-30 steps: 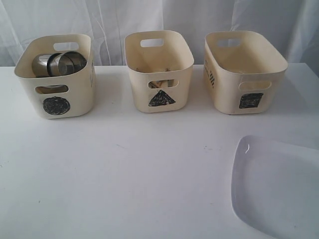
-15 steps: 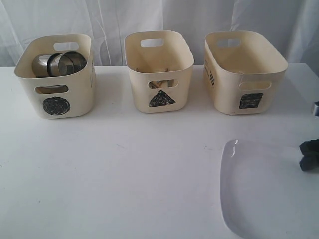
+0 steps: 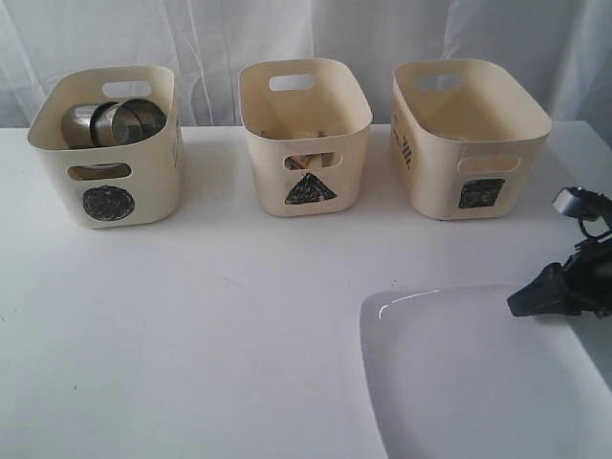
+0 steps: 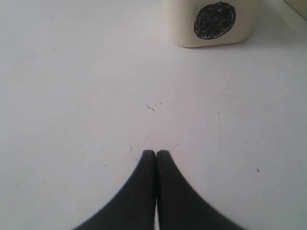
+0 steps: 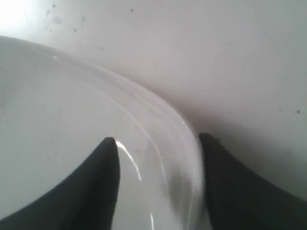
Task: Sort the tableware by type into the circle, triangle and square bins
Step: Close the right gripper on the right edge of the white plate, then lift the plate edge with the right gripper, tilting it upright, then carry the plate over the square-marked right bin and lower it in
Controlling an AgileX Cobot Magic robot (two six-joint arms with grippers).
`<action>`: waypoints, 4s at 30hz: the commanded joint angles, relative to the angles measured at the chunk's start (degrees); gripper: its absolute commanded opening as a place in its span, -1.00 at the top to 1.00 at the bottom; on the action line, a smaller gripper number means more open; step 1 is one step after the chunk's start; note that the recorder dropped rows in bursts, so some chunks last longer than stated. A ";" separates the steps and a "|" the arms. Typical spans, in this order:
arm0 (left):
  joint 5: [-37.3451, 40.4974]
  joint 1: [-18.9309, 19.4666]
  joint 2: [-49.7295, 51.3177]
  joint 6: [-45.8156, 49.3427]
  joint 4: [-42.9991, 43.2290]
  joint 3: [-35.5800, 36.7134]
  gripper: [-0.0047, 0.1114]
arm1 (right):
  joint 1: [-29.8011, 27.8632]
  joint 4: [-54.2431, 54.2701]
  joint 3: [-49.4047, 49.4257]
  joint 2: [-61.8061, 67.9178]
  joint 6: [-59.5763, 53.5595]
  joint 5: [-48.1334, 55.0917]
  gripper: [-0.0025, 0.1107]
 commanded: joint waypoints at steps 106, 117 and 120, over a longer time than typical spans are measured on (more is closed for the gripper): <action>-0.03 -0.03 -0.28 -0.36 -0.45 0.13 0.92 | 2.29 24.14 -0.63 -16.10 0.79 19.31 0.96; -0.03 -0.03 -0.28 -0.36 -0.45 0.13 0.92 | 2.17 24.39 -14.62 -21.07 13.71 19.31 0.96; -0.03 -0.03 -0.28 -0.36 -0.45 0.13 0.92 | 2.17 24.39 -20.10 -20.68 17.97 16.81 0.96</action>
